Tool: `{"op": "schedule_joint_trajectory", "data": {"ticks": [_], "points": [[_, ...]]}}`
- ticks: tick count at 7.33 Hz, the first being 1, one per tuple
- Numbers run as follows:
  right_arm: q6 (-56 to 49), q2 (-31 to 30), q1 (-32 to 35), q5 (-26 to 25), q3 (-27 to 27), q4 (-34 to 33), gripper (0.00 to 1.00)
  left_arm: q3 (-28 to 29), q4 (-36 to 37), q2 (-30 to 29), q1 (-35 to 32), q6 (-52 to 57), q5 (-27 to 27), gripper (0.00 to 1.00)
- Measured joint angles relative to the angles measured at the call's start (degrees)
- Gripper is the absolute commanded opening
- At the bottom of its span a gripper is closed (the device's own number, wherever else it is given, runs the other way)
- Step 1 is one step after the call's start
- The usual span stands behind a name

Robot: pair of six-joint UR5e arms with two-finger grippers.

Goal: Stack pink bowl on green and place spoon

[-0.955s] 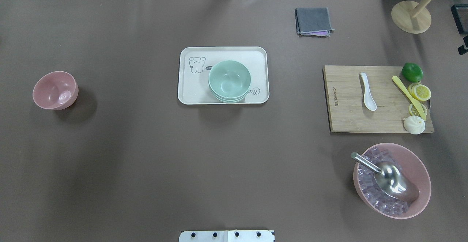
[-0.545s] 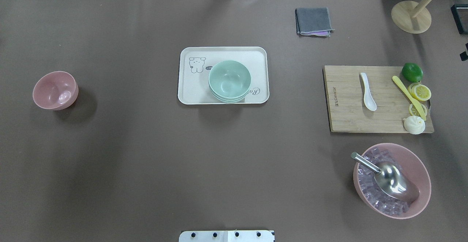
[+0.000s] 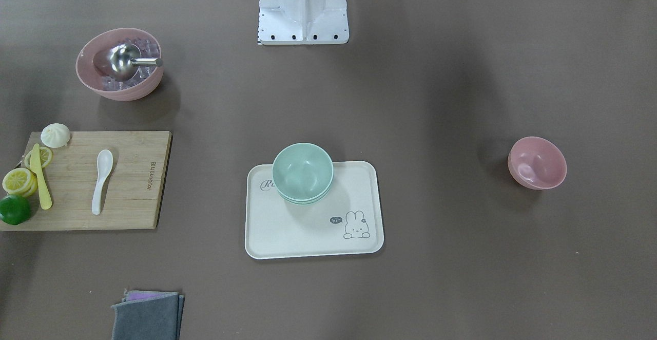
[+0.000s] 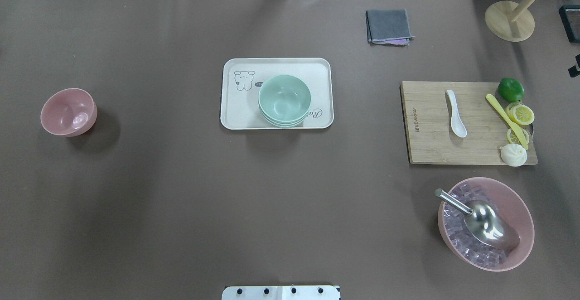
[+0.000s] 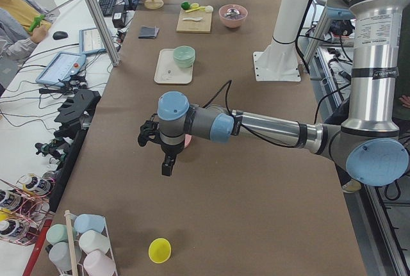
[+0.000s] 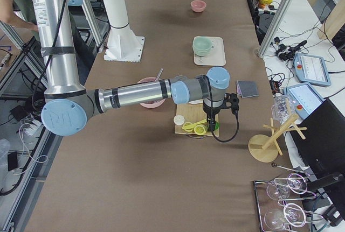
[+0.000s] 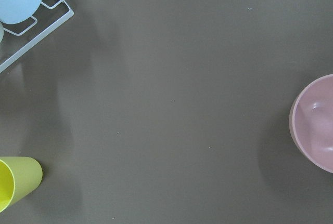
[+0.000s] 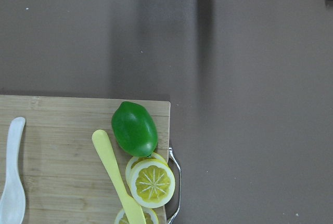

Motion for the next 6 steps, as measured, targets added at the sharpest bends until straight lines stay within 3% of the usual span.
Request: {"op": "schedule_joint_trajectory", "data": {"ticks": [3, 6], "points": [[5.9, 3.1, -4.8, 0.1, 0.5, 0.1, 1.0, 3.8, -5.2, -4.6, 9.4, -13.2, 0.5, 0.97], [10.7, 5.9, -9.5, -0.2, 0.7, 0.1, 1.0, 16.3, -14.9, -9.5, 14.5, -17.8, 0.2, 0.95]]}}
